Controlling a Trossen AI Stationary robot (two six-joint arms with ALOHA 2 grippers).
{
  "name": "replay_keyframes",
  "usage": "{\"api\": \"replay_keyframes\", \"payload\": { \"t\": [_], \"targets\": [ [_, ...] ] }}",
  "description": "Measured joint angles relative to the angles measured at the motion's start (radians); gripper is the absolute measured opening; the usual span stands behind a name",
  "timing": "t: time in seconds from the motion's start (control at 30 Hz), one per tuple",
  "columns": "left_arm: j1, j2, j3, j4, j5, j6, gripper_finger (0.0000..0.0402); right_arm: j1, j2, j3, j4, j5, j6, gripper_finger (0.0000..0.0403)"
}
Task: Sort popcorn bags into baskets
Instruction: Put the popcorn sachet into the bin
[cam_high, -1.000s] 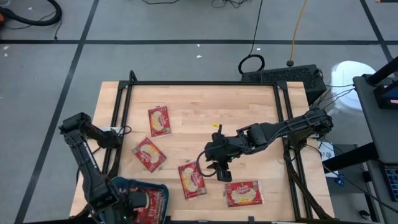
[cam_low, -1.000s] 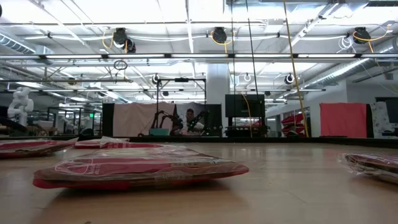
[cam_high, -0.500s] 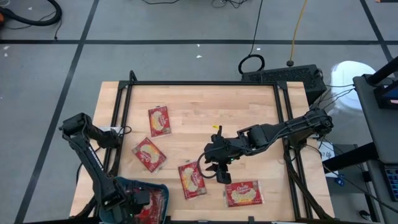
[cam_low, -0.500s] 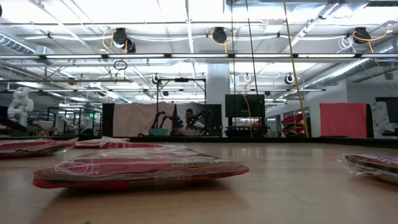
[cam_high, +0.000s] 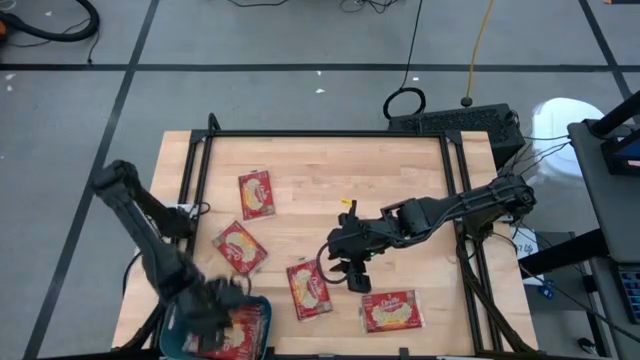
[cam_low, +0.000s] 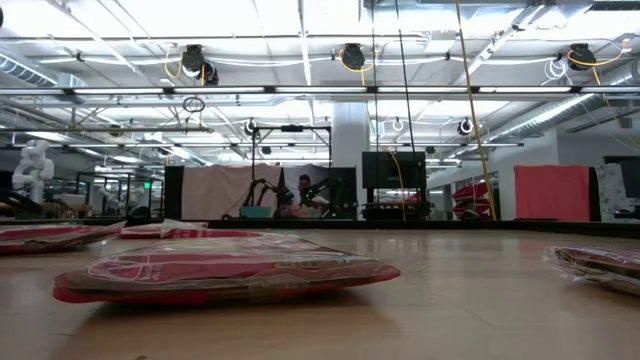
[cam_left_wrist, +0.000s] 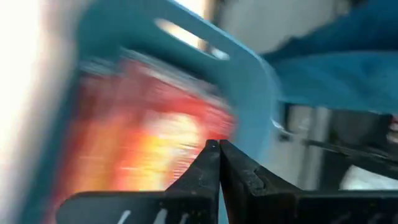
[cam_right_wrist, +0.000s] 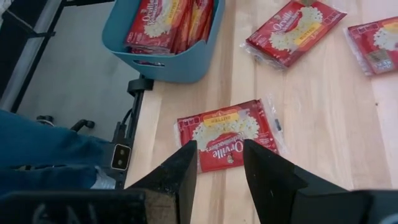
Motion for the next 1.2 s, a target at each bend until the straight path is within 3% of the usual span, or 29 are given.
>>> {"api": "replay_keyframes", "payload": {
  "t": [0.13, 0.23, 0.43, 0.6, 0.83, 1.2],
  "targets": [
    [0.127, -0.078, -0.001, -0.254, -0.06, 0.191, 0.0016, -0.014, 0.001, -0.027, 0.024, 0.044, 0.003, 0.0123],
    [0.259, -0.111, -0.002, -0.362, -0.046, 0.452, 0.0038, -0.026, 0.001, -0.05, 0.05, 0.045, 0.019, 0.0123],
    [0.494, -0.124, -0.071, -0.367, -0.003, 1.009, 0.0103, -0.037, 0.002, -0.085, 0.059, 0.017, 0.157, 0.0123],
    [0.663, -0.124, -0.224, -0.27, 0.037, 1.332, 0.0168, -0.035, 0.001, -0.089, 0.051, 0.016, 0.255, 0.0123],
    [0.825, -0.116, -0.415, -0.106, 0.126, 1.606, 0.0203, -0.023, 0.001, -0.09, -0.061, 0.064, 0.347, 0.0123],
    [0.869, -0.116, -0.579, 0.02, 0.175, 1.735, 0.0194, -0.02, 0.001, -0.09, -0.078, 0.124, 0.407, 0.0123]
  ]
}}
